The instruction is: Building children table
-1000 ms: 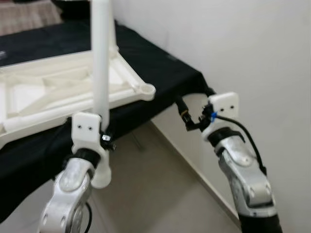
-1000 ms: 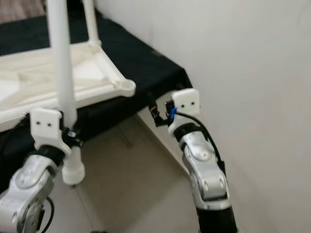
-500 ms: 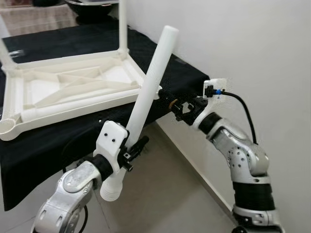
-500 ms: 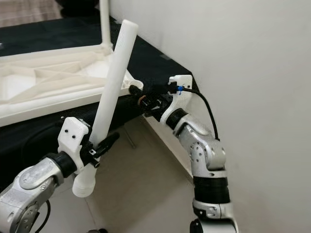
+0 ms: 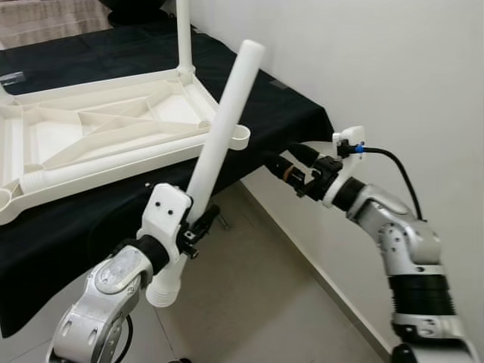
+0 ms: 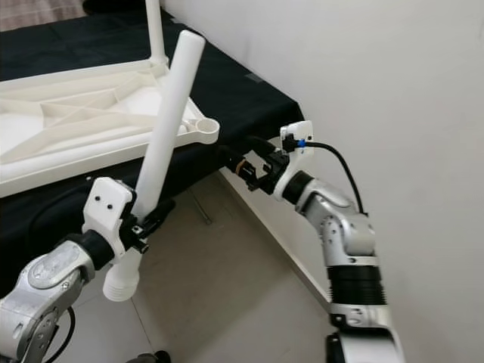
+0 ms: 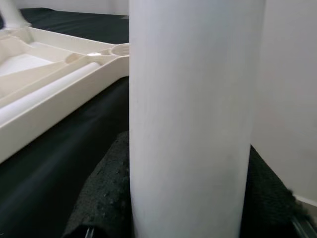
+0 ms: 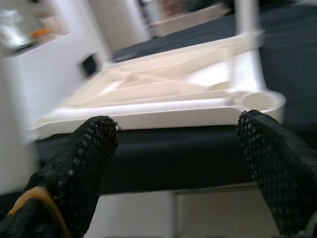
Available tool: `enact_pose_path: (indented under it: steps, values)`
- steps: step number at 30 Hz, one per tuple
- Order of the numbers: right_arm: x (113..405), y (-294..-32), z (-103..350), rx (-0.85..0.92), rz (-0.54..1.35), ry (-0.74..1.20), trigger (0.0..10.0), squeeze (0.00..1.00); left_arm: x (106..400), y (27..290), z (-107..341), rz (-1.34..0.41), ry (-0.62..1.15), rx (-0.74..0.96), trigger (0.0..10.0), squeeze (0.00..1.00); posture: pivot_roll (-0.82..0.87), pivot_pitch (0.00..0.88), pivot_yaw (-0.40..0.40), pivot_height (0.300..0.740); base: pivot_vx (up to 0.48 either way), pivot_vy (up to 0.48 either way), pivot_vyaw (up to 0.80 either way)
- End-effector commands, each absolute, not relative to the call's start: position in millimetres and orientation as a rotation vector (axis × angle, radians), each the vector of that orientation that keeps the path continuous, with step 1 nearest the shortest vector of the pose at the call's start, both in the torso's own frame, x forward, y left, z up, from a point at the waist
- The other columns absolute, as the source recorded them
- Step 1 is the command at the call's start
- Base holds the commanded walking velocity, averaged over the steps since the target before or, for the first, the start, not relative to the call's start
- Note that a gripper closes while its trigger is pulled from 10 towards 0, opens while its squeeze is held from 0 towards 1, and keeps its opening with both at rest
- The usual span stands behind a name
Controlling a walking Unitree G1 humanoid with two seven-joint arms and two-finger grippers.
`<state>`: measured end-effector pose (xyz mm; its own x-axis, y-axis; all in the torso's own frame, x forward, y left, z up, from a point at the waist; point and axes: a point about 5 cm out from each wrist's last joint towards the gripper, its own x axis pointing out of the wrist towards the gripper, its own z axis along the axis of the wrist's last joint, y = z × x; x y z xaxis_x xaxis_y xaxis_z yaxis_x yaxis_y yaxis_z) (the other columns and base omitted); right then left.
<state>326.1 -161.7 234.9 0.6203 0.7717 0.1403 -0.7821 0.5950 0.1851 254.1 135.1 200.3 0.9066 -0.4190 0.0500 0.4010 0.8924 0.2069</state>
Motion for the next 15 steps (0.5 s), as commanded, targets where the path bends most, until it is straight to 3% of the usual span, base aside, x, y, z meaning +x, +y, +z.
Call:
enact_pose_path:
  steps: [1, 15]
  values:
    - [316.3, -160.3, 238.9, 0.306, 1.018, -0.049, 10.0, 0.00, 252.3, 136.3, 197.4, -0.422, -0.094, 0.215, 10.0, 0.00, 0.08, 0.213, -0.131, 0.740, 0.000, 0.000, 0.00]
    - [314.9, -135.6, 261.7, 0.360, 1.098, -0.130, 10.0, 0.00, 255.9, 123.5, 196.9, -0.464, -0.109, 0.227, 10.0, 0.00, 0.09, 0.183, -0.122, 0.740, 0.000, 0.000, 0.00]
